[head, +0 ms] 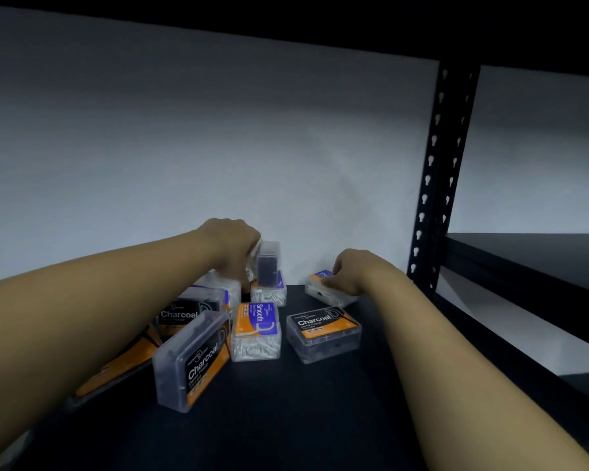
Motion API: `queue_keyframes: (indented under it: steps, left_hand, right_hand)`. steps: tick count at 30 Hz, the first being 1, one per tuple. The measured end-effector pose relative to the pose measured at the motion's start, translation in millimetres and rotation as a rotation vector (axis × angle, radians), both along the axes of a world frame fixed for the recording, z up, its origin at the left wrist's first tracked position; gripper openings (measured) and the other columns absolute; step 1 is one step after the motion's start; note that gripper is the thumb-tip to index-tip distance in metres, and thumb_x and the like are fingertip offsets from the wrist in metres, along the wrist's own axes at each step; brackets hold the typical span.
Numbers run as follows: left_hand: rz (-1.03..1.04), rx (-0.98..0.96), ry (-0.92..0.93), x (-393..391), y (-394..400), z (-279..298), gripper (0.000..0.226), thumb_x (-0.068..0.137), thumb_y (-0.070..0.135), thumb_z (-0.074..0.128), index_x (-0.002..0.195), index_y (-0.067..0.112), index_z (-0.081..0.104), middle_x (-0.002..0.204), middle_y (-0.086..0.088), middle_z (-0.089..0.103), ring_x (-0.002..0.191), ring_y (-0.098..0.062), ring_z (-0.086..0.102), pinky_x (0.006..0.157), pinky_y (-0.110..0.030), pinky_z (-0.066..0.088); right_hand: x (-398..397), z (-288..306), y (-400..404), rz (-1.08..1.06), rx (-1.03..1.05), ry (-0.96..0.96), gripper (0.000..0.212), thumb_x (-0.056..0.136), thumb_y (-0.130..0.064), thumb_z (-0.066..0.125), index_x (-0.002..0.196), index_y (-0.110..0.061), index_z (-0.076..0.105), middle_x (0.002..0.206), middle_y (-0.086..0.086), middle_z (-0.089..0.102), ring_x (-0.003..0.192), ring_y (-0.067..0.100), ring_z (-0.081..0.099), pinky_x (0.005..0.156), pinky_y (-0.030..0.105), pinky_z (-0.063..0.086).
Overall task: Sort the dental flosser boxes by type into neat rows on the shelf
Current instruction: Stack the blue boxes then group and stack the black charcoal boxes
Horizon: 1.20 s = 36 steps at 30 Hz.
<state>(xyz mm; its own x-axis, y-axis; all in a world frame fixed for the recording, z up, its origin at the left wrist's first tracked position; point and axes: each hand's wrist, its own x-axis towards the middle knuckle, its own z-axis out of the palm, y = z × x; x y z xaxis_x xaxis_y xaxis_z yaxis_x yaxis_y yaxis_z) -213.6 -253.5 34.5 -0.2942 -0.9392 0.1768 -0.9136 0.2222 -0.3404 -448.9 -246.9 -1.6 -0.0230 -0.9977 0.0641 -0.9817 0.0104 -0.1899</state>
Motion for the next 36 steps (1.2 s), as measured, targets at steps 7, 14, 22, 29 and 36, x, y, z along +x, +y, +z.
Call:
queue_keyframes:
  steps: [7, 14, 22, 29, 36]
  left_hand:
    - [-0.044, -0.033, 0.199, 15, -4, 2, 0.052, 0.07, 0.057, 0.076, 0.106, 0.023, 0.059, 0.104, 0.004, 0.059, 0.089, -0.021, 0.056, 0.071, -0.031, 0.042]
    - [-0.089, 0.045, 0.64, 39, 2, 11, 0.041, 0.074, 0.026, 0.085, 0.108, 0.017, 0.064, 0.11, -0.004, 0.061, 0.087, -0.019, 0.057, 0.068, -0.028, 0.044]
    - [-0.041, 0.276, 0.978, 58, 14, 7, 0.041, 0.084, 0.005, 0.076, 0.118, 0.018, 0.058, 0.105, -0.018, 0.069, 0.08, -0.03, 0.074, 0.075, -0.043, 0.062]
    - [-0.082, 0.228, 0.928, 60, 17, 10, 0.046, 0.083, 0.009, 0.079, 0.123, 0.02, 0.059, 0.113, -0.013, 0.061, 0.07, -0.028, 0.068, 0.066, -0.035, 0.06]
    - [-0.249, 0.057, 0.996, 40, 18, 25, 0.036, 0.088, 0.01, 0.073, 0.124, 0.012, 0.071, 0.12, -0.006, 0.07, 0.091, -0.013, 0.064, 0.075, -0.019, 0.049]
  right_hand:
    - [-1, 2, 7, 0.115, -0.077, -0.173, 0.074, 0.082, -0.04, 0.084, 0.145, -0.02, 0.053, 0.147, 0.005, 0.055, 0.13, 0.024, 0.055, 0.102, 0.033, 0.047]
    - [8, 3, 11, 0.247, -0.162, -0.151, 0.056, 0.075, -0.018, 0.09, 0.126, -0.024, 0.067, 0.126, 0.001, 0.063, 0.102, 0.015, 0.055, 0.085, 0.026, 0.047]
    - [8, -2, 15, 0.294, -0.146, -0.236, 0.055, 0.074, -0.006, 0.088, 0.113, -0.033, 0.06, 0.124, -0.002, 0.061, 0.11, 0.019, 0.06, 0.069, 0.028, 0.057]
    - [8, -4, 14, 0.299, -0.168, -0.246, 0.056, 0.075, -0.01, 0.089, 0.12, -0.03, 0.063, 0.126, -0.001, 0.062, 0.108, 0.019, 0.06, 0.07, 0.024, 0.052]
    - [2, -4, 14, 0.246, -0.163, -0.256, 0.055, 0.081, -0.023, 0.088, 0.131, -0.023, 0.064, 0.137, 0.002, 0.061, 0.114, 0.018, 0.06, 0.071, 0.022, 0.049]
